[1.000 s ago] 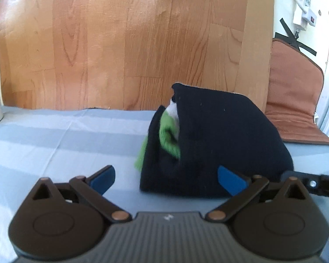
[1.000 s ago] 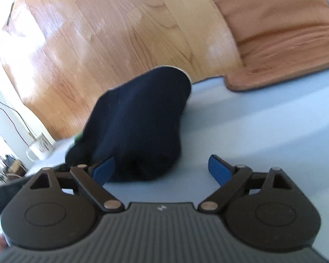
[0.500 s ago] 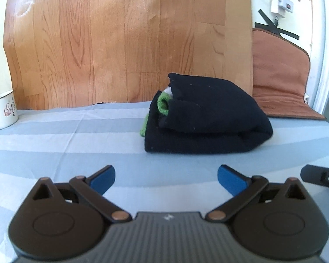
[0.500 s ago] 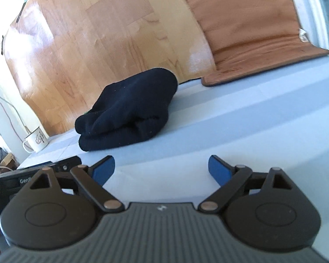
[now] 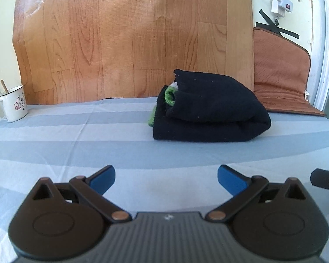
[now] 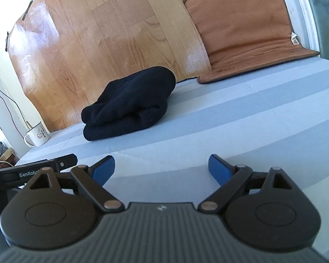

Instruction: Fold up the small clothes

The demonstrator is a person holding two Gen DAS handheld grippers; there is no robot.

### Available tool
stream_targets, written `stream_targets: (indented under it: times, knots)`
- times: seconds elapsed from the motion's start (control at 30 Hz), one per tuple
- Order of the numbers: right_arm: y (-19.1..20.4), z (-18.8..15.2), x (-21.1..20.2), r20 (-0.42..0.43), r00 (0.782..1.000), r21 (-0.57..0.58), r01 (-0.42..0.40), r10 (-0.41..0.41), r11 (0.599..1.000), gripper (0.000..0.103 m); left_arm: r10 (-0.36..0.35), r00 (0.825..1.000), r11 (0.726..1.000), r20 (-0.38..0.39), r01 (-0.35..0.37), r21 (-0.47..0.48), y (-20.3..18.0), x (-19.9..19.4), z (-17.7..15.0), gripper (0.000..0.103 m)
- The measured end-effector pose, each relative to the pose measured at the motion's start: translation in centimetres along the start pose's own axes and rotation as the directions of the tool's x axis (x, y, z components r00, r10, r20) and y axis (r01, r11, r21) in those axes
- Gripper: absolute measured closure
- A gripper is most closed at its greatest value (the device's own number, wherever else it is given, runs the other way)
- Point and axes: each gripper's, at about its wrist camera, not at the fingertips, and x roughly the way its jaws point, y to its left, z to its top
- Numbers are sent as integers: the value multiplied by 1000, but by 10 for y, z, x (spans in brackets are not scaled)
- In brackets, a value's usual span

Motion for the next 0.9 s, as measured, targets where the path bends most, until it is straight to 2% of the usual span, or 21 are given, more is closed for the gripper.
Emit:
stream_targets:
  times: [0.17,0.4,0.5,0.57,0.73,0.9]
  knots:
    - [-1,0,0,3,1000,9,-10,10,1000,7,6,1000,1000,-18,-6,4,0,3,1,0]
    - [1,-3,-3,13,1000,16,-5,5,1000,7,52,998,999,-27,-52,0,-1,4,0,0]
    - [0,-3,-4,20,1000,21,4,-4,1000,0,55,998,998,-23,-55,-10,1,3,0,0]
    - [-1,-3,-5,27,1000,33,5,-6,999,0,54,998,998,-20,-54,-10,1,2,0,0]
    - [1,-3,-6,39,998,31,44,-45,999,0,47,999,999,-23,-47,0,-1,3,0,0]
    - [7,-3,-2,24,997,-5,76,-76,997,0,48,999,999,5,-47,-19,3,-1,-1,0]
